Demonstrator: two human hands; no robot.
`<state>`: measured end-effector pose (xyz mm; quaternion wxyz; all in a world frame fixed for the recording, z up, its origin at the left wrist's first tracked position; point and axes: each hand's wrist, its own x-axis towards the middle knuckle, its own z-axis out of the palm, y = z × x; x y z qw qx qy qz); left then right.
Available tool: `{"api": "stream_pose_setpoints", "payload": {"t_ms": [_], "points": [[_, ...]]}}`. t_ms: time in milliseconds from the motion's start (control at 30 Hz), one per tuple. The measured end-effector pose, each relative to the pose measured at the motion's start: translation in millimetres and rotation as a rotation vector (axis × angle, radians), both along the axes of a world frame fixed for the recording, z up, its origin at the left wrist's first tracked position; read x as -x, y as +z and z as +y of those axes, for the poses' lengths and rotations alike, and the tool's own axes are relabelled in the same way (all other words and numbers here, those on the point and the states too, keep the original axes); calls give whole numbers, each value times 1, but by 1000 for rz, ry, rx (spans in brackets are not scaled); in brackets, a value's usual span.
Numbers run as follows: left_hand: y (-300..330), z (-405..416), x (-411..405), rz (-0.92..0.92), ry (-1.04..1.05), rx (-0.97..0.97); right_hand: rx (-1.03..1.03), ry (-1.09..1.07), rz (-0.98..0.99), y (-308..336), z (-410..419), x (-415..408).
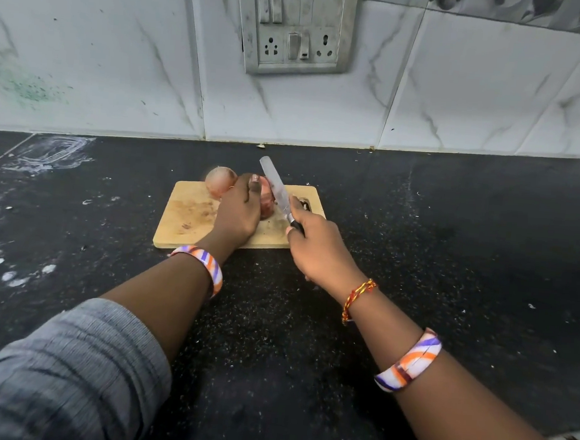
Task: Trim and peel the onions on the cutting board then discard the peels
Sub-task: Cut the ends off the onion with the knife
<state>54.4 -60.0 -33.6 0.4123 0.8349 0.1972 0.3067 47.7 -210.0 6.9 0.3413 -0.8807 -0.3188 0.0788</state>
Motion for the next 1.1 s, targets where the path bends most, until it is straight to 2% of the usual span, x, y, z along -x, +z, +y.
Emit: {"api": "stream_pose_setpoints", "payload": {"t_ms": [133, 367, 467, 633, 767, 1100], "points": [[-2, -1, -1, 11, 31, -88, 35, -1, -40, 2, 2, 1], [-3, -1, 0, 23, 31, -133, 172, -5, -154, 7, 6, 5], [-5, -1, -1, 11, 23, -154, 160, -4, -90, 9, 6, 6], [-6, 1, -2, 32, 31, -127, 21, -55, 23, 13, 5, 6], [-7, 2, -2, 8, 42, -118, -50, -86, 273, 15, 1, 4], [-9, 3, -4, 96, 119, -198, 25, -17, 195, 9, 3, 12]]}}
